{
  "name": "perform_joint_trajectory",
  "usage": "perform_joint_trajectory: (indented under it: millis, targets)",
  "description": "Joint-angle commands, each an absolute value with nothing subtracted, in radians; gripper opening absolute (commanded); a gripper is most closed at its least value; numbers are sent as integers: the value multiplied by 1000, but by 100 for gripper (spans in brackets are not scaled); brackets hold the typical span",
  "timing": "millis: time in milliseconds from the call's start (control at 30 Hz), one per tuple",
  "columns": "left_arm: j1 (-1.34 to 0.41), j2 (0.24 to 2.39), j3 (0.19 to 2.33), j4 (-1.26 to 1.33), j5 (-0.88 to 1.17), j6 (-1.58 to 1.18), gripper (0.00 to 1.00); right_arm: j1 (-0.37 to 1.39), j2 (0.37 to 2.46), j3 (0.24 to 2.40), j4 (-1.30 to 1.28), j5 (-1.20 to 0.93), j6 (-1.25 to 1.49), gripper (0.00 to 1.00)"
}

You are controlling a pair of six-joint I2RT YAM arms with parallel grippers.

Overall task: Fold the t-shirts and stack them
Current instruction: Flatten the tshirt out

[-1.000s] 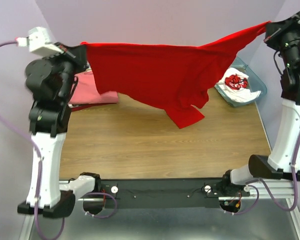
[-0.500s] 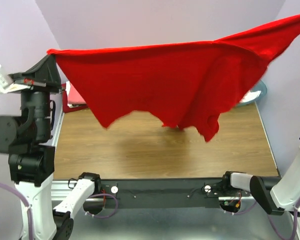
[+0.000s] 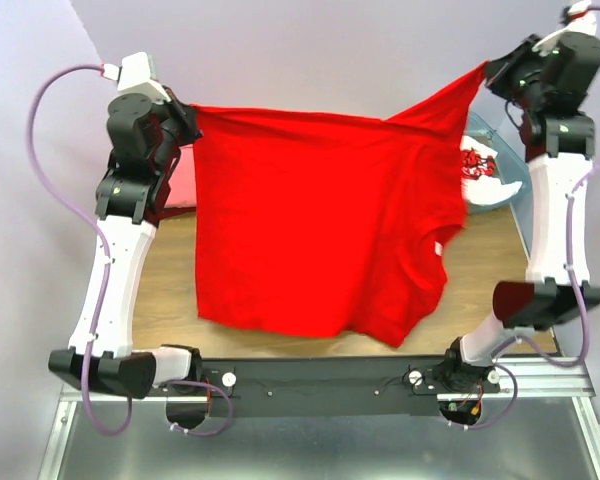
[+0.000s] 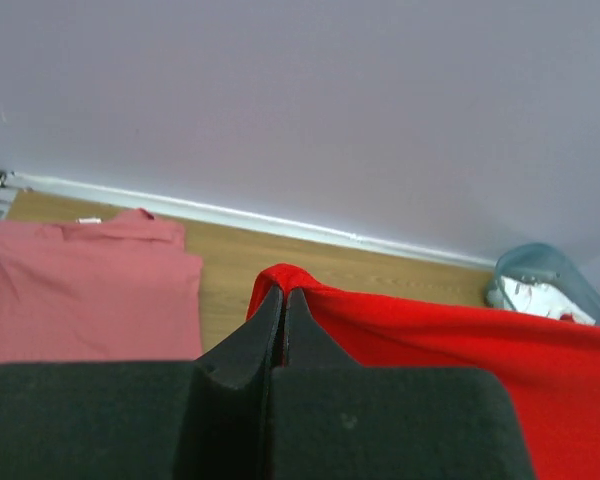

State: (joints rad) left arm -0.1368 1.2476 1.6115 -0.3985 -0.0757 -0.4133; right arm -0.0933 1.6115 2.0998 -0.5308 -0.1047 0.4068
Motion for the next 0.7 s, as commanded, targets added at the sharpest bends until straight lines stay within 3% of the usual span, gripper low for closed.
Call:
perform_joint_trajectory:
  millis: [0,300,667]
  targets:
    - [-126,1276,1696,-396,-31,-413,0,-101,1611,2152,-503,-150,413,1]
    - [-126,1237,1750,-350,-49,-394,0,-101,1574,2217,-505,-149,414,1]
    - [-126,886,1528,-184,-198,-376,0,-103,1345,2210,-505,21,348,1]
